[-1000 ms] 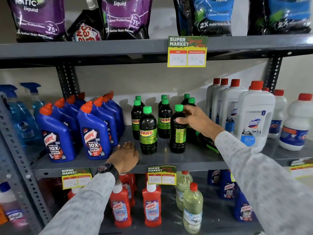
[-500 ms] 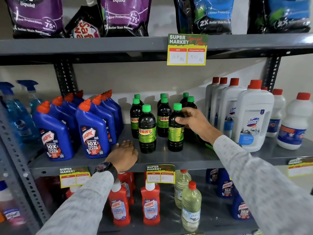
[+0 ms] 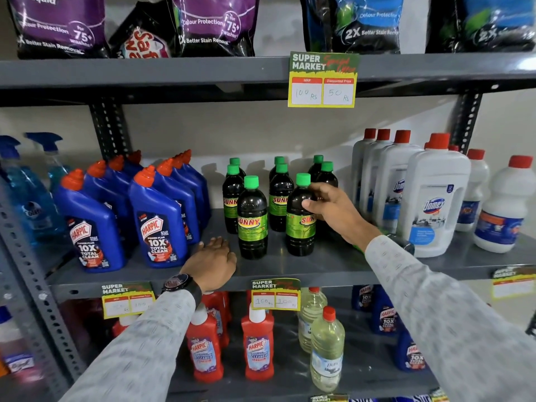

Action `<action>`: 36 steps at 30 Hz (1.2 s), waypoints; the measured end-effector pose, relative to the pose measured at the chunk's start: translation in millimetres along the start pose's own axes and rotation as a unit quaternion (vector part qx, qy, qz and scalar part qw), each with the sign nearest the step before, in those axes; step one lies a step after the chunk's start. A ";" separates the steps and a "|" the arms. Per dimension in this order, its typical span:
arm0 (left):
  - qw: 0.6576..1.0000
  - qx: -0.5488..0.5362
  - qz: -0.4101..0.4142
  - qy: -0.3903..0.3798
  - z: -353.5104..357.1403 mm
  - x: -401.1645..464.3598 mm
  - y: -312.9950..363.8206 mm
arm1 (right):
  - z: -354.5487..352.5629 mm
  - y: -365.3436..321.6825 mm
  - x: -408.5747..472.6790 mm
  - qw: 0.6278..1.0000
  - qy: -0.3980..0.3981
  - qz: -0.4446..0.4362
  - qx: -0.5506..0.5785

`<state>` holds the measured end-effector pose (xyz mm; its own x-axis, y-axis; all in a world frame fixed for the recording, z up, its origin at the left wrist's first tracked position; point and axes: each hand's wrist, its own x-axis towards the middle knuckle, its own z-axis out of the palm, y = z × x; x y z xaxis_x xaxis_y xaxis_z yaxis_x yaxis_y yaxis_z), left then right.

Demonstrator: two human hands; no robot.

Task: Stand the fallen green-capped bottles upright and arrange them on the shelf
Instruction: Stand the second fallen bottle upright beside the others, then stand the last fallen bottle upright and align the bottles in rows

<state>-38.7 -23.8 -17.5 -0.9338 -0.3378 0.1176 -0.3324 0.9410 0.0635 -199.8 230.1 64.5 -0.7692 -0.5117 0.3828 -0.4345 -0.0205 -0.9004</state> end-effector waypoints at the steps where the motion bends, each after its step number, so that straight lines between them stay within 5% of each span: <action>1: 1.000 -0.001 0.000 0.000 -0.4 -0.3 0.2 | 0.6 0.2 -0.5 1.000 0.011 0.001 -0.006; 6: 1.000 0.001 -0.001 -0.004 -0.6 0.2 0.0 | 6.2 -7.2 -4.3 0.987 0.085 -0.013 -0.134; 15: 1.000 -0.012 0.003 -0.009 -2.4 -1.3 0.2 | -9.2 -18.6 -17.4 0.979 0.110 -0.033 -0.169; 18: 1.000 -0.012 0.001 -0.011 -3.0 -1.7 0.9 | -37.8 -19.1 -13.5 0.926 0.135 0.007 -0.352; 21: 1.000 0.005 0.001 -0.018 -3.4 -0.9 0.9 | -61.0 -19.9 -9.3 0.844 0.019 0.135 -0.519; 26: 1.000 -0.012 0.000 -0.010 -3.9 -2.4 1.0 | -71.1 -22.9 -17.9 0.762 -0.100 0.233 -0.595; 31: 1.000 -0.028 0.002 -0.007 -4.0 -4.0 0.5 | -70.3 -19.8 -22.4 0.774 -0.041 0.216 -0.594; 36: 1.000 -0.012 -0.001 -0.017 -5.0 -3.0 1.7 | -77.5 -29.9 -24.7 0.850 0.046 0.157 -0.501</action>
<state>-35.8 -21.3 -12.8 -0.9374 -0.3379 0.0847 -0.3308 0.9397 0.0870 -204.1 309.8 97.9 -0.9343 -0.2861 0.2129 -0.3464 0.8697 -0.3517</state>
